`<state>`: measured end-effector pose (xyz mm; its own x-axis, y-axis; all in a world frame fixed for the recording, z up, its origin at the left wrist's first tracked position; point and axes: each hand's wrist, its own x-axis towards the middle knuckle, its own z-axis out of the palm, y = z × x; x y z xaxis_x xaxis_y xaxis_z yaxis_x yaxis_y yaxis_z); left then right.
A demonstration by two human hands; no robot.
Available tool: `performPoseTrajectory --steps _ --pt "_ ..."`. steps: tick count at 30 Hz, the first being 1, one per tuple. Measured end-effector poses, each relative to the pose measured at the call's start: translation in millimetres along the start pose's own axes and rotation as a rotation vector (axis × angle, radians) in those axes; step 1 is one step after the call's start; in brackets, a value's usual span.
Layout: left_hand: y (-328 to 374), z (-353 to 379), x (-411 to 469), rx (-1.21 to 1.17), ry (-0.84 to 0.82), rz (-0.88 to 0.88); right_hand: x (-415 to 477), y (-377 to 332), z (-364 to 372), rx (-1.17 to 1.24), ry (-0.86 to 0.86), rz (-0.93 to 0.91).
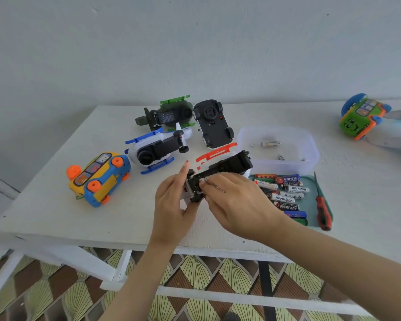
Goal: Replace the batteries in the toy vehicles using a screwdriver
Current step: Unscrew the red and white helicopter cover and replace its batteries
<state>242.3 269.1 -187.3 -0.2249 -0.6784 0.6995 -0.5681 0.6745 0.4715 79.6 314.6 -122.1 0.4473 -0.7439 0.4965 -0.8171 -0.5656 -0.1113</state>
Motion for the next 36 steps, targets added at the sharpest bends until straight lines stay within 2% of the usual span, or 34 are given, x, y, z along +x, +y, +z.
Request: performPoseTrajectory --steps 12,16,20,27,32,36 --pt "3 -1 1 -0.01 -0.004 0.019 11 -5 1 -0.055 -0.009 0.079" --pt "2 -1 2 0.01 0.018 0.01 2 1 -5 -0.043 -0.079 0.029" --pt "4 -2 1 0.016 0.018 0.014 -35 11 -13 -0.018 -0.062 -0.014" --pt "3 -1 -1 0.016 0.019 0.015 -70 43 -33 -0.003 -0.243 0.233" --pt "3 1 -1 0.018 0.019 0.033 -74 41 -34 -0.013 -0.286 0.284" --pt "4 0 -1 0.022 0.018 0.029 -66 37 -27 0.0 -0.276 0.228"
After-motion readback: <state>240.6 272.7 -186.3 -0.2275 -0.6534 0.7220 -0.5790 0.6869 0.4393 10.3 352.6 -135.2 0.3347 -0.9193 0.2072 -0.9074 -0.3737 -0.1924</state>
